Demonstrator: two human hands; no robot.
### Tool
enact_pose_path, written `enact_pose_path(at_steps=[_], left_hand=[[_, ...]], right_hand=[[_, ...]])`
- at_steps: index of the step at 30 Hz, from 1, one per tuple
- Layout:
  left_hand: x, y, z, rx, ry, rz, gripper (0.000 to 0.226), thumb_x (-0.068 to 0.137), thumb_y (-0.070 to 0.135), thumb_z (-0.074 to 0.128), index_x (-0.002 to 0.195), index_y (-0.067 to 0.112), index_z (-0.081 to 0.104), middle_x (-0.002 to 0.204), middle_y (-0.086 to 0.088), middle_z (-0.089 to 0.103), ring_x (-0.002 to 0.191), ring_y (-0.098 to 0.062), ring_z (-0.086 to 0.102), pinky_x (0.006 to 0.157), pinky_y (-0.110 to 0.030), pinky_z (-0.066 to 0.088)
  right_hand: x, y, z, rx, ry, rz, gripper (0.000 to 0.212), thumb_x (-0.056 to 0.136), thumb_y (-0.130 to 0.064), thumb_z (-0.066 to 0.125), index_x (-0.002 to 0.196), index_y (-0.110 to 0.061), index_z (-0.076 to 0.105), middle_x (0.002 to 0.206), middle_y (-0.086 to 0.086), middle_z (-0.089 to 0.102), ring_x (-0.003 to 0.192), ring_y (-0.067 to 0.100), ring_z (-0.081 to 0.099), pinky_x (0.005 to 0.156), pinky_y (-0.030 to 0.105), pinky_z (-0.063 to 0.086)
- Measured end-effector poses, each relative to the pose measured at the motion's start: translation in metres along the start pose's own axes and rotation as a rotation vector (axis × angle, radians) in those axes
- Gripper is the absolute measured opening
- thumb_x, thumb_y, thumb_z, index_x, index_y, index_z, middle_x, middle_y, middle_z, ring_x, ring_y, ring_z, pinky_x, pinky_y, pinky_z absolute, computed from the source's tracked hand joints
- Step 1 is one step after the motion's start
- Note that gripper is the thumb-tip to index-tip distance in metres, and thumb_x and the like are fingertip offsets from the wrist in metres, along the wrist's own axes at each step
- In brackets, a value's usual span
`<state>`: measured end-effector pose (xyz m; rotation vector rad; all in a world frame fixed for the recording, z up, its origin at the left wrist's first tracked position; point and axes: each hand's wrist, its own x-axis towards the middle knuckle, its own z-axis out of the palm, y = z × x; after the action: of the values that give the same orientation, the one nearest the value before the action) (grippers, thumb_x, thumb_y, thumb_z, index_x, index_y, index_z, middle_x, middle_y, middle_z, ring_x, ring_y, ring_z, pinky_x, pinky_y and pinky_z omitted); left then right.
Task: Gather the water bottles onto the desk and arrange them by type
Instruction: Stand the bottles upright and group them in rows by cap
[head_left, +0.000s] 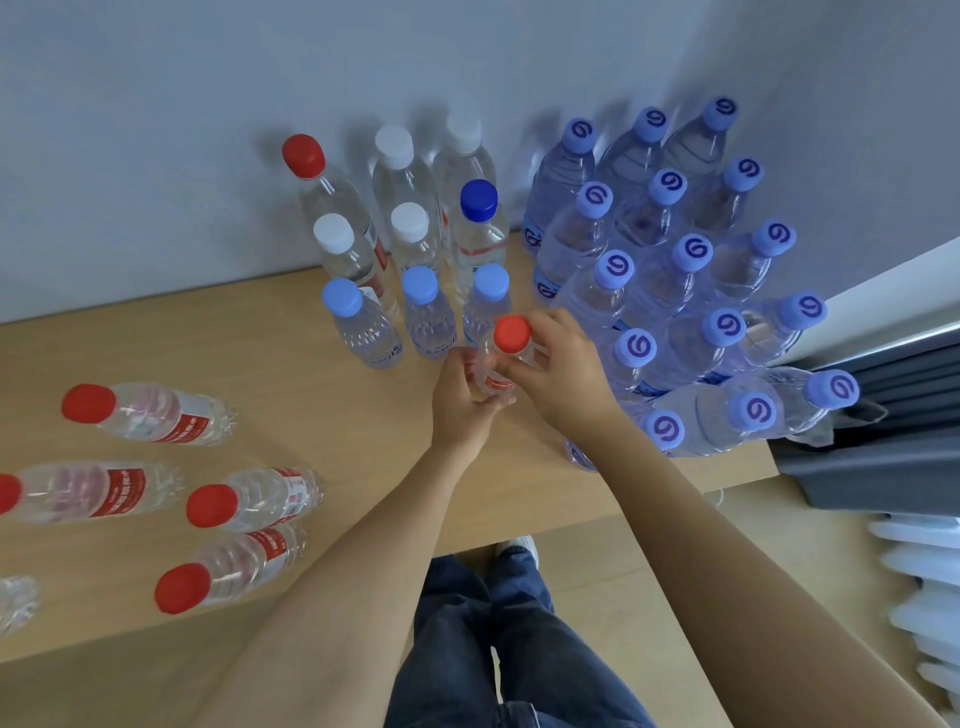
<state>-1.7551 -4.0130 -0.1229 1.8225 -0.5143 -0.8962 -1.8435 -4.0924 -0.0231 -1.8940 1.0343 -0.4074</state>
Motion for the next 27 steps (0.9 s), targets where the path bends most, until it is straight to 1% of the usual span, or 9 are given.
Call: enact_pose_path(at_steps=[4, 7, 10, 12, 14, 17, 21, 24, 27], left_hand=[[0.002, 0.0, 0.001, 0.045, 0.01, 0.027, 0.051, 0.059, 0.019, 0.077, 0.1, 0.014, 0.048, 0.11, -0.019, 0.06, 0.104, -0.033, 0.062, 0.093, -0.055, 0.048], [0.003, -0.001, 0.0, 0.067, -0.001, 0.022, 0.053, 0.063, 0.012, 0.082, 0.105, 0.01, 0.049, 0.113, -0.017, 0.06, 0.106, -0.031, 0.062, 0.093, -0.055, 0.048], [0.005, 0.002, -0.004, 0.096, -0.04, 0.005, 0.061, 0.066, 0.006, 0.087, 0.114, 0.006, 0.051, 0.119, -0.013, 0.061, 0.111, -0.027, 0.061, 0.097, -0.052, 0.048], [0.002, 0.005, -0.009, 0.124, -0.056, 0.015, 0.063, 0.066, 0.006, 0.088, 0.118, 0.007, 0.051, 0.121, -0.011, 0.059, 0.114, -0.025, 0.059, 0.099, -0.049, 0.047], [-0.004, 0.009, -0.016, 0.144, -0.026, 0.035, 0.066, 0.068, 0.005, 0.086, 0.124, 0.006, 0.052, 0.125, -0.01, 0.056, 0.119, -0.023, 0.055, 0.103, -0.045, 0.044], [-0.018, 0.015, -0.031, 0.122, 0.017, 0.059, 0.061, 0.073, 0.0, 0.083, 0.126, 0.002, 0.052, 0.13, -0.009, 0.056, 0.124, -0.022, 0.052, 0.107, -0.042, 0.042], [-0.045, 0.031, -0.055, 0.073, 0.053, 0.031, 0.054, 0.077, 0.005, 0.082, 0.124, 0.012, 0.055, 0.124, 0.002, 0.059, 0.12, -0.016, 0.055, 0.104, -0.032, 0.045], [-0.068, 0.042, -0.074, 0.035, 0.11, 0.042, 0.051, 0.078, 0.007, 0.081, 0.123, 0.014, 0.057, 0.125, 0.001, 0.06, 0.118, -0.015, 0.057, 0.104, -0.035, 0.047], [-0.091, 0.055, -0.093, -0.027, 0.191, 0.07, 0.047, 0.078, 0.005, 0.081, 0.119, 0.017, 0.058, 0.122, 0.0, 0.062, 0.115, -0.014, 0.06, 0.102, -0.036, 0.049]], right_hand=[[0.003, 0.001, -0.002, -0.006, -0.024, -0.005, 0.033, 0.081, -0.02, 0.079, 0.111, -0.012, 0.067, 0.1, -0.002, 0.05, 0.09, 0.007, 0.049, 0.077, 0.004, 0.038], [0.002, 0.0, -0.001, 0.016, -0.038, 0.011, 0.034, 0.082, -0.02, 0.078, 0.113, -0.013, 0.065, 0.104, -0.002, 0.05, 0.093, 0.006, 0.049, 0.08, 0.005, 0.039], [0.003, -0.004, -0.001, 0.03, -0.06, 0.044, 0.038, 0.081, -0.016, 0.076, 0.116, -0.017, 0.062, 0.112, 0.0, 0.054, 0.101, 0.009, 0.052, 0.093, 0.022, 0.045], [0.004, -0.007, -0.003, 0.043, -0.091, 0.075, 0.049, 0.079, -0.016, 0.077, 0.124, -0.019, 0.057, 0.12, 0.0, 0.055, 0.108, 0.012, 0.054, 0.095, 0.026, 0.045], [0.005, -0.009, -0.006, 0.045, -0.133, 0.081, 0.061, 0.078, -0.019, 0.08, 0.132, -0.02, 0.052, 0.126, 0.0, 0.054, 0.112, 0.011, 0.053, 0.091, 0.019, 0.043], [0.003, -0.012, -0.015, 0.063, -0.133, 0.067, 0.065, 0.077, -0.026, 0.081, 0.134, -0.021, 0.049, 0.127, -0.001, 0.056, 0.117, 0.01, 0.052, 0.083, 0.01, 0.036], [-0.006, -0.025, -0.028, 0.071, -0.077, 0.018, 0.061, 0.081, -0.03, 0.079, 0.133, -0.022, 0.049, 0.132, -0.002, 0.053, 0.121, 0.007, 0.049, 0.092, 0.022, 0.038], [-0.014, -0.038, -0.037, 0.118, -0.07, -0.038, 0.056, 0.082, -0.028, 0.078, 0.131, -0.023, 0.05, 0.132, -0.003, 0.054, 0.122, 0.008, 0.051, 0.099, 0.025, 0.042], [-0.023, -0.051, -0.038, 0.161, -0.098, -0.093, 0.054, 0.083, -0.025, 0.077, 0.13, -0.023, 0.052, 0.131, -0.005, 0.055, 0.122, 0.005, 0.051, 0.1, 0.024, 0.043]])
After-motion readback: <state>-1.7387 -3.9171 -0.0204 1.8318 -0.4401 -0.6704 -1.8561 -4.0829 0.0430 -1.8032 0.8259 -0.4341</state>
